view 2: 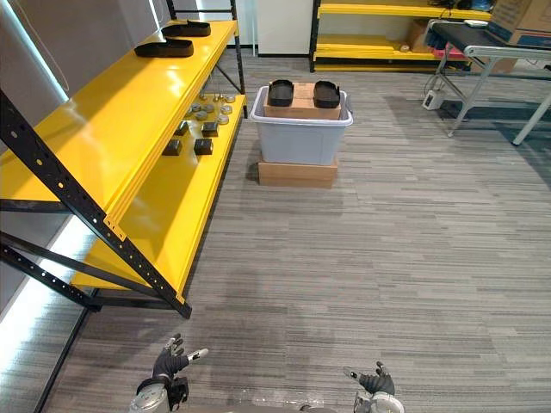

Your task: Walk over and take plastic housings, then place them on the shelf

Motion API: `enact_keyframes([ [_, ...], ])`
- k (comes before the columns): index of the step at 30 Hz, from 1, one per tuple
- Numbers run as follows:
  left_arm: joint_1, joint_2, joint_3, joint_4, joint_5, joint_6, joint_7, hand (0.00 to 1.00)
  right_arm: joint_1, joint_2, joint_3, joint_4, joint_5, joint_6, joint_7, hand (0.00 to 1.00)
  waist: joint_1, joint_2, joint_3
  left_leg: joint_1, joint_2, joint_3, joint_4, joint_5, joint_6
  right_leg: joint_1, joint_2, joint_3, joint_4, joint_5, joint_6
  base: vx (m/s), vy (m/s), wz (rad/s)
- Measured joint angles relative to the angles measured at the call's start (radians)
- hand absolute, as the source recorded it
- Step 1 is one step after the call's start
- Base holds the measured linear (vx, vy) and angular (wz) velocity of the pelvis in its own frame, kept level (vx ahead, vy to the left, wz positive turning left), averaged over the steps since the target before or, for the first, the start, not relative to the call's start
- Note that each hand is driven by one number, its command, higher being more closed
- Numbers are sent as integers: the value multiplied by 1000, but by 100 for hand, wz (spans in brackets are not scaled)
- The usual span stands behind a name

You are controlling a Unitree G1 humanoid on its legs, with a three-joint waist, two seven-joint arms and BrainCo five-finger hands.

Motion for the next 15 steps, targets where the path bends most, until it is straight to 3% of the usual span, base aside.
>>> enact_keyframes([
  [5,0,24,5,-2,10,-2,-1,0,-12,-41,0,-32,-14,-1,21,0,-2,8,9,2,-3,-1,0,0,0,8,-2,0,-12,5,2,0,0,0],
  [15,4,24,27,-6,-7,-2,1,0,-16,-42,-8,-36,37,2,19,0,-21,9,16,-9,-2,4,-33,0,-1,-13,0,9,-36,15,5,12,4,-4],
])
